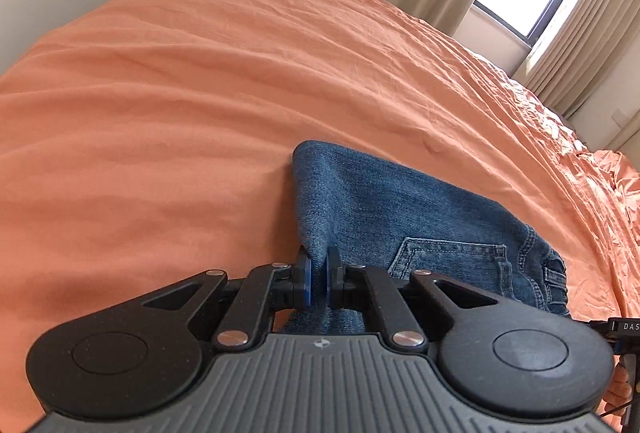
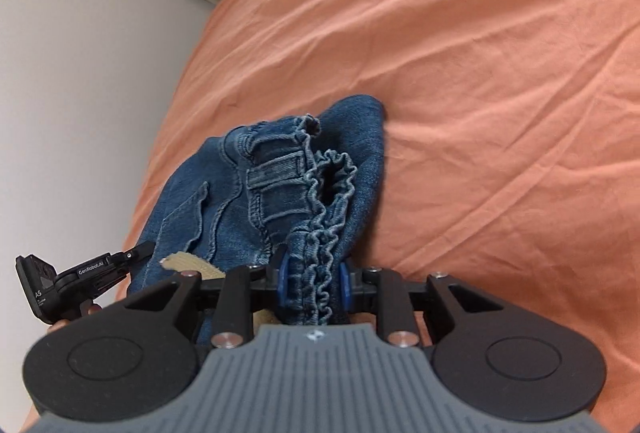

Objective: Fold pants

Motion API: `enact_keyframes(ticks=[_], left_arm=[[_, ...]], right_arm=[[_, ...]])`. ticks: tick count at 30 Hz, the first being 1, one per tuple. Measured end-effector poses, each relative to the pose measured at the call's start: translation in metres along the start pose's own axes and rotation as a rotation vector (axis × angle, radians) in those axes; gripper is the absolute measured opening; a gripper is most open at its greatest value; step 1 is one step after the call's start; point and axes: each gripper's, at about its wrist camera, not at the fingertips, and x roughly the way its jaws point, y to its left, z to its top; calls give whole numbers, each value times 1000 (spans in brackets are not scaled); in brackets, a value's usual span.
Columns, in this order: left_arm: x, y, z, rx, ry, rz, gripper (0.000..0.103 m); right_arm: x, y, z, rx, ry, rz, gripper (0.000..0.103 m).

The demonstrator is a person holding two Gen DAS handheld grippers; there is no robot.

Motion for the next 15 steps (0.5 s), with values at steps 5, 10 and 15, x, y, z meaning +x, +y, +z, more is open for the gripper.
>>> enact_keyframes(ticks=[5, 10, 15], left_arm=[[9, 1, -5, 20, 10, 11, 9], [-4, -4, 0, 34, -23, 51, 19], [-22, -17, 6, 97, -84, 78, 25]], right_arm=[[3, -12, -11, 42, -14, 20, 19], [-13, 17, 4, -80, -19, -66, 41], [-30, 69, 19, -330, -157, -194, 11]])
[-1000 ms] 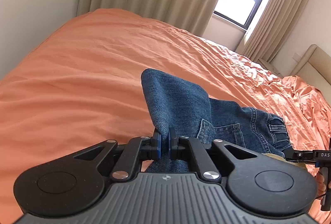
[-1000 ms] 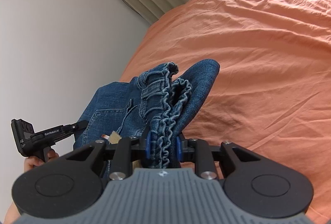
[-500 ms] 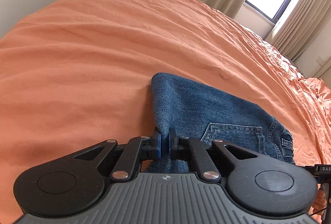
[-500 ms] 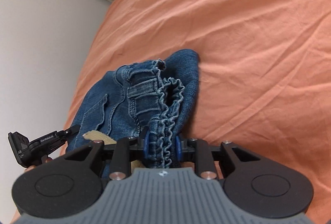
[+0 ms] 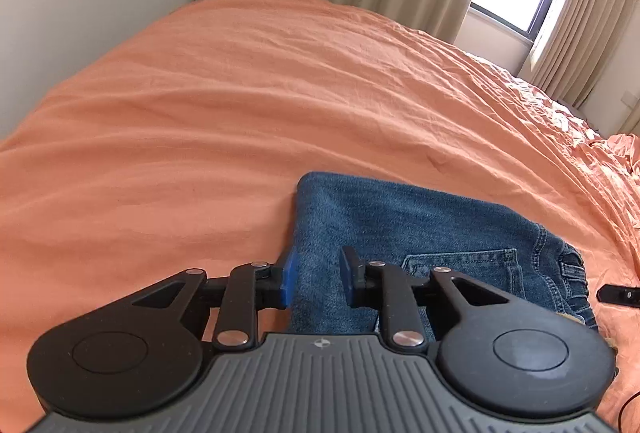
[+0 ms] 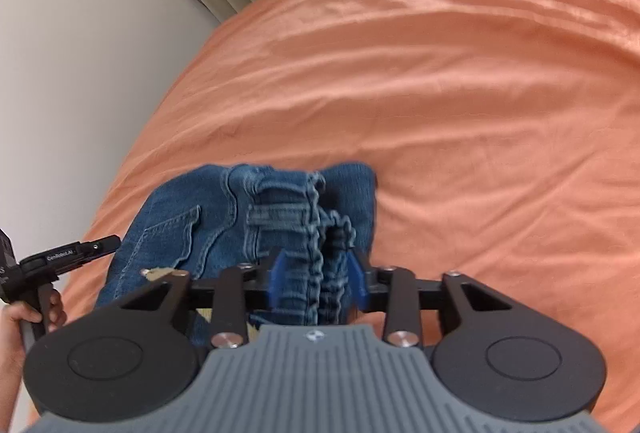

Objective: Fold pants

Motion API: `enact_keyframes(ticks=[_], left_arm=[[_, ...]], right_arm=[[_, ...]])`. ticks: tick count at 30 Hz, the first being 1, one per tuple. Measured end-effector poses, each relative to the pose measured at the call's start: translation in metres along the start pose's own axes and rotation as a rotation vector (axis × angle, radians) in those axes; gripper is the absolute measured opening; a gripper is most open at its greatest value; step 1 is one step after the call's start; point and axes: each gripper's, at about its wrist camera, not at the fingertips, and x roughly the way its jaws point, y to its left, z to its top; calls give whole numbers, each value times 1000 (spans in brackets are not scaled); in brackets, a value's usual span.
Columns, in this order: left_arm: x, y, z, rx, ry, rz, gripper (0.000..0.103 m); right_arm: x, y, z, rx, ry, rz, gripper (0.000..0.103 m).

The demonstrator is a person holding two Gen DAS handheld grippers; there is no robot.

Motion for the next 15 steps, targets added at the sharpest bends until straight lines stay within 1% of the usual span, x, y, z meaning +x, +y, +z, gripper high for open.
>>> enact_keyframes(ticks=[2, 4, 5, 6, 9, 12, 13, 14, 15], left_arm=[[-3, -6, 4, 20, -18, 5, 25], [-5, -11, 4, 26, -23, -9, 25], [-4, -13, 3, 30, -22, -15, 25], [-4, -15, 2, 37, -22, -14, 25], [-3, -17, -1, 37, -20, -26, 25], [-5, -16, -5, 45, -12, -39, 25], [-5, -16, -6, 50, -11, -39, 25], [-7, -15, -6, 57, -10, -42, 25], [-10, -15, -7, 60, -11, -49, 25]], right_arm=[[4, 11, 12, -53, -13, 14, 7], [14, 25, 19, -109, -29, 14, 5], [21, 29, 21, -132, -30, 0, 0], [30, 31, 22, -140, -19, -27, 0], [57, 19, 20, -113, 45, -123, 0], [72, 6, 16, -100, 77, -205, 0], [74, 1, 15, -92, 92, -218, 0], [72, -4, 13, -79, 100, -205, 0], [66, -6, 13, -67, 80, -185, 0]])
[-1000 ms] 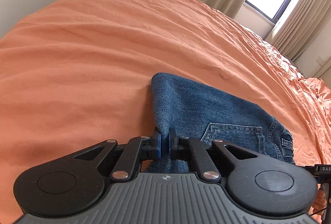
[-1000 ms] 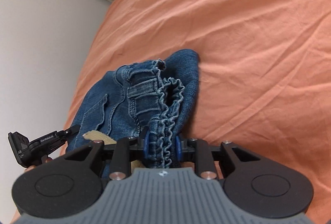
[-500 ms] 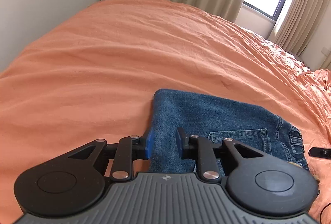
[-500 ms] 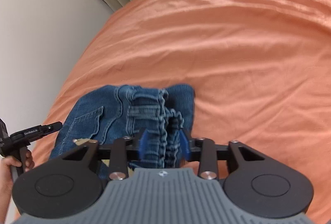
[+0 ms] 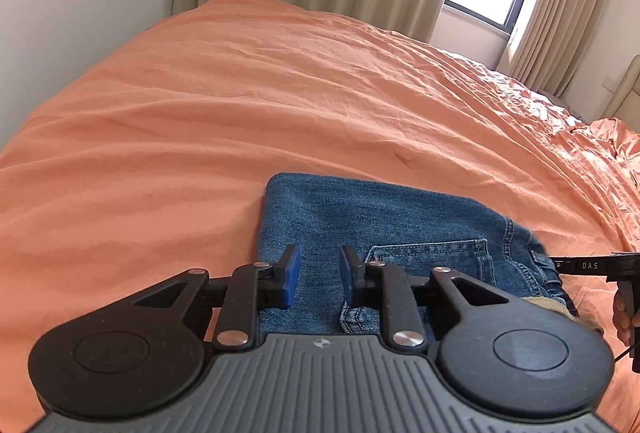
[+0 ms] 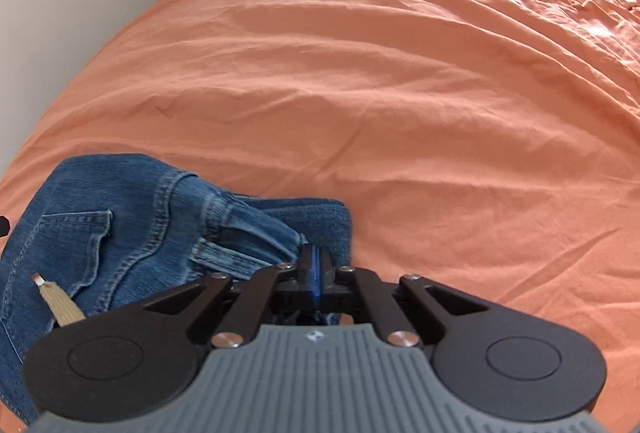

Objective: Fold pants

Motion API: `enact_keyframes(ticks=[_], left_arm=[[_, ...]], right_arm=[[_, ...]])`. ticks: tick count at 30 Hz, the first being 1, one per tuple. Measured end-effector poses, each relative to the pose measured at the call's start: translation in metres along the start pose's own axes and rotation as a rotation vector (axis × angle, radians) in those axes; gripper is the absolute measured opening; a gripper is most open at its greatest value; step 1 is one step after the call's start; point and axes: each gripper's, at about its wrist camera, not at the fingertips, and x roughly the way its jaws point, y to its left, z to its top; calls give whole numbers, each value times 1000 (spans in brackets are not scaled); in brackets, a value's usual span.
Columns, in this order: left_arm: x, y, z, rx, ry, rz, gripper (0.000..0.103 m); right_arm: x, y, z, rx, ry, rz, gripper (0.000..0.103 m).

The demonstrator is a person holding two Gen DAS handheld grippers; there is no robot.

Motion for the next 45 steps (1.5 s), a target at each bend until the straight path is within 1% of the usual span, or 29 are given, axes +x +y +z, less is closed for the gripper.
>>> enact_keyframes(ticks=[2, 3, 5, 7, 10, 14, 15, 16, 18, 19, 20, 22, 24, 25, 26, 28, 31, 32, 34, 36, 37, 38, 39, 41, 42, 43, 45], left_arm=[[-6, -1, -1, 13, -4, -17, 25], [-10, -2, -1, 26, -6, -22, 25], [-17, -5, -2, 58, -6, -26, 25], [-22, -7, -4, 80, 6, -29, 25], [-30, -12, -7, 106, 37, -33, 25], [-44, -20, -15, 174, 61, -23, 30], [-46, -20, -17, 186, 67, -21, 30], [-49, -20, -19, 193, 69, -18, 30], [-53, -20, -24, 204, 73, -12, 30], [-54, -19, -26, 209, 75, -7, 30], [-54, -19, -28, 215, 74, -4, 30], [-55, -20, -30, 225, 73, -3, 30], [-54, -18, -32, 220, 75, -8, 30], [-53, -18, -32, 216, 76, -9, 30], [-52, -17, -33, 213, 77, -9, 30], [-48, -16, -33, 204, 84, -12, 30], [-41, -13, -37, 201, 106, -16, 30], [-36, -12, -41, 205, 124, -5, 30], [-27, -9, -48, 221, 161, 4, 31], [-25, -5, -52, 236, 171, 22, 31], [-28, -5, -53, 241, 168, 35, 31], [-35, -5, -53, 243, 153, 44, 31], [-42, -7, -53, 246, 131, 39, 31], [-59, -12, -55, 253, 100, 1, 31], [-65, -16, -59, 264, 102, -10, 31], [-68, -19, -63, 281, 110, -11, 31], [-72, -23, -75, 323, 135, 11, 27]], right_arm=[[-19, 0, -2, 3, -44, 25, 0], [-28, 5, -3, -21, -62, 32, 0], [-48, 23, -7, -114, -107, 54, 0], [-63, 43, -11, -207, -132, 74, 0], [-76, 67, -15, -293, -144, 113, 0], [-86, 94, -23, -436, -173, 61, 1], [-87, 98, -24, -455, -173, 22, 4], [-87, 99, -24, -463, -179, -26, 4], [-86, 92, -21, -434, -177, -96, 4], [-85, 86, -19, -405, -169, -104, 4], [-87, 79, -16, -368, -164, -95, 5], [-95, 73, -15, -323, -168, -44, 9], [-102, 78, -17, -329, -188, -3, 23], [-102, 82, -18, -345, -194, 22, 25], [-98, 86, -19, -357, -186, 38, 25], [-82, 89, -19, -341, -145, 26, 25], [-47, 80, -22, -310, -78, -58, 21], [-34, 72, -23, -288, -38, -79, 16], [-28, 59, -27, -231, -27, -62, 14], [-38, 60, -28, -222, -37, -60, 15], [-46, 63, -30, -233, -49, -63, 16], [-59, 66, -33, -243, -75, -44, 17], [-72, 69, -38, -247, -100, -13, 18], [-92, 76, -50, -262, -136, 27, 21], [-100, 80, -58, -273, -149, 41, 25], [-106, 83, -66, -287, -157, 48, 27], [-110, 87, -84, -313, -166, 35, 27]])
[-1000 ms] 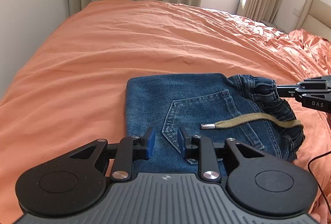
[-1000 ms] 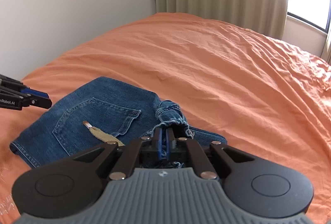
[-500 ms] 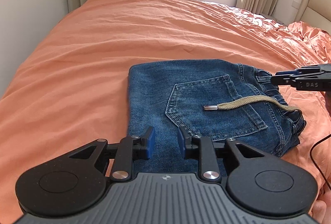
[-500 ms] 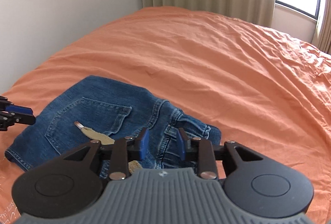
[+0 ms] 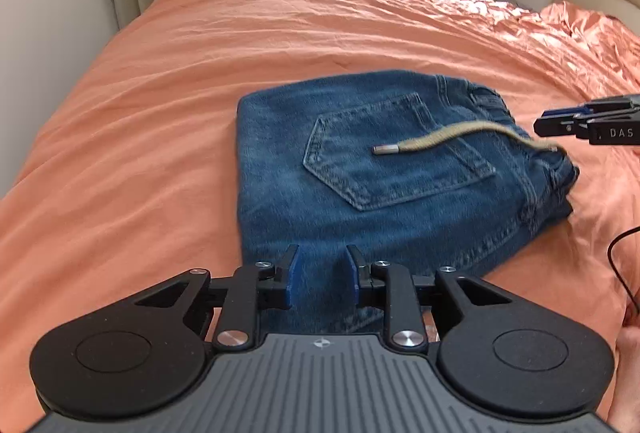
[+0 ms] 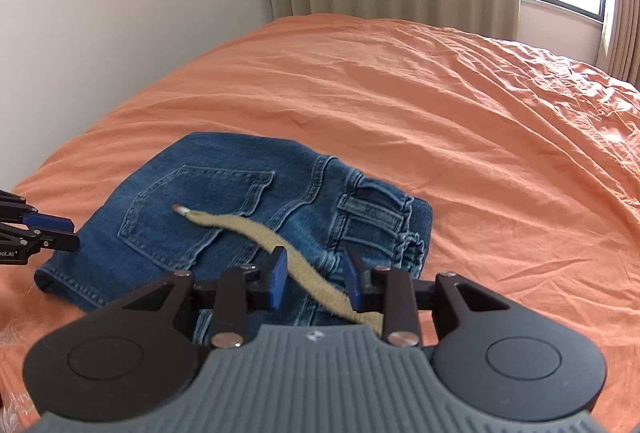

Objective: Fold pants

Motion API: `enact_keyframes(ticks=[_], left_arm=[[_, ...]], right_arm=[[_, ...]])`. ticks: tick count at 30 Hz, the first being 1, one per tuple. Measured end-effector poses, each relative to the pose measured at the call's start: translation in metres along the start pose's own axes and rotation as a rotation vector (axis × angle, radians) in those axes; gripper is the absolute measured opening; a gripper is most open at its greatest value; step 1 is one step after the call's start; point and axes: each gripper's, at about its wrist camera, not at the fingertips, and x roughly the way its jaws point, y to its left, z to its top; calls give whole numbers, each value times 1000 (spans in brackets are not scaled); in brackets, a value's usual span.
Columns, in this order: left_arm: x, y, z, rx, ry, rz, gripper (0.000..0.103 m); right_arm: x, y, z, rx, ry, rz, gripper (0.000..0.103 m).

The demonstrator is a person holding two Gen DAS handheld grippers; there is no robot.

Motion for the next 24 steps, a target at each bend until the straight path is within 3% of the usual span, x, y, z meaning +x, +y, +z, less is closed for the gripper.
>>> enact_keyframes(ticks=[2, 8, 16, 19, 20, 24], left_arm=[[3, -4, -13, 32, 36, 28, 24], [24, 10, -36, -79, 97, 4, 15], [26, 11, -26, -115, 122, 32, 14], [6, 2, -16, -120, 85, 55, 21], [-6, -5, -12, -115, 50, 64, 25], [-56, -28, 8, -104, -82, 55, 33]], right_arm=[[3, 5, -15, -17, 27, -19, 26], [28, -5, -46, 47, 74, -32, 26], [37, -19, -34, 139, 135, -3, 27], [23, -16, -20, 128, 137, -6, 40], [13, -14, -18, 121, 115, -8, 52], [-34, -7, -7, 73, 20, -3, 53]])
